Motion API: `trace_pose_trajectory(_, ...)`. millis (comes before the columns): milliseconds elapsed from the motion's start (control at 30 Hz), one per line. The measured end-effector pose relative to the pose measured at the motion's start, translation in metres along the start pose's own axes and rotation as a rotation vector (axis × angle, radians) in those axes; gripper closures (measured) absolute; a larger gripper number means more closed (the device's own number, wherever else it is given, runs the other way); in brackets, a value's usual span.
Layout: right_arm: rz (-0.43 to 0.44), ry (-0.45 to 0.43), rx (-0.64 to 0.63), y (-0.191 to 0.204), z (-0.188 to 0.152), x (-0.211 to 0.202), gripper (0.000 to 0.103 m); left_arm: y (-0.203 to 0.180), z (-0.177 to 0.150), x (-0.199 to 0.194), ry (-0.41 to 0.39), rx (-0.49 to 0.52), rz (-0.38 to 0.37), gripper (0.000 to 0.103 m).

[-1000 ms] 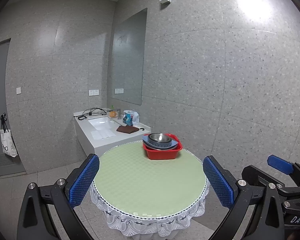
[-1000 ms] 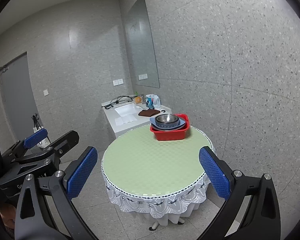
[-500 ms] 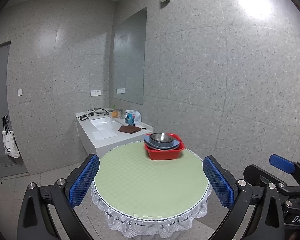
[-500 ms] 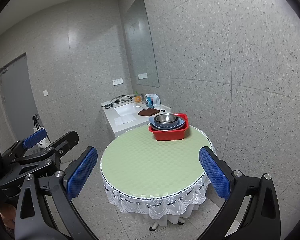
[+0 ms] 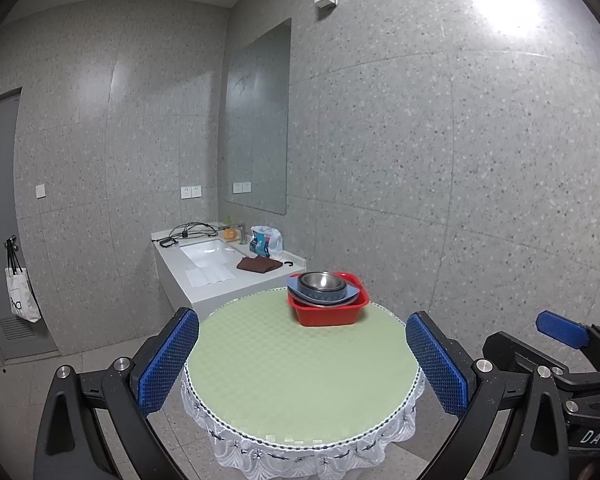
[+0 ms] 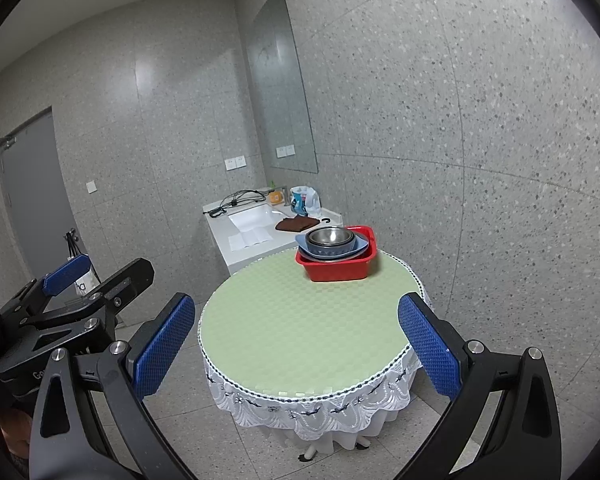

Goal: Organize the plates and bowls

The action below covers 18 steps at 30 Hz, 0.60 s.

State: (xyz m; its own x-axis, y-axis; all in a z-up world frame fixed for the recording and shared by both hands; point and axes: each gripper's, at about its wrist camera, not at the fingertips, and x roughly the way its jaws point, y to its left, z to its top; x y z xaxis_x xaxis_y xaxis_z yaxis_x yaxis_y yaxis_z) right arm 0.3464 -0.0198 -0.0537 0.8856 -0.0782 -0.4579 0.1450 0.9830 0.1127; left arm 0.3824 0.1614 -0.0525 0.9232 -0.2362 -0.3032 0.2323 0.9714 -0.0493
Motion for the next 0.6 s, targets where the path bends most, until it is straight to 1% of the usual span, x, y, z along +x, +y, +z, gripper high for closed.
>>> trace_pose_trajectory(600, 0.015, 0.007, 0.002, -0.0047, 0.002, 0.0088, 0.0, -0.0074, 0.0008, 0.0088, 0.005, 0.004, 0.018, 0.001)
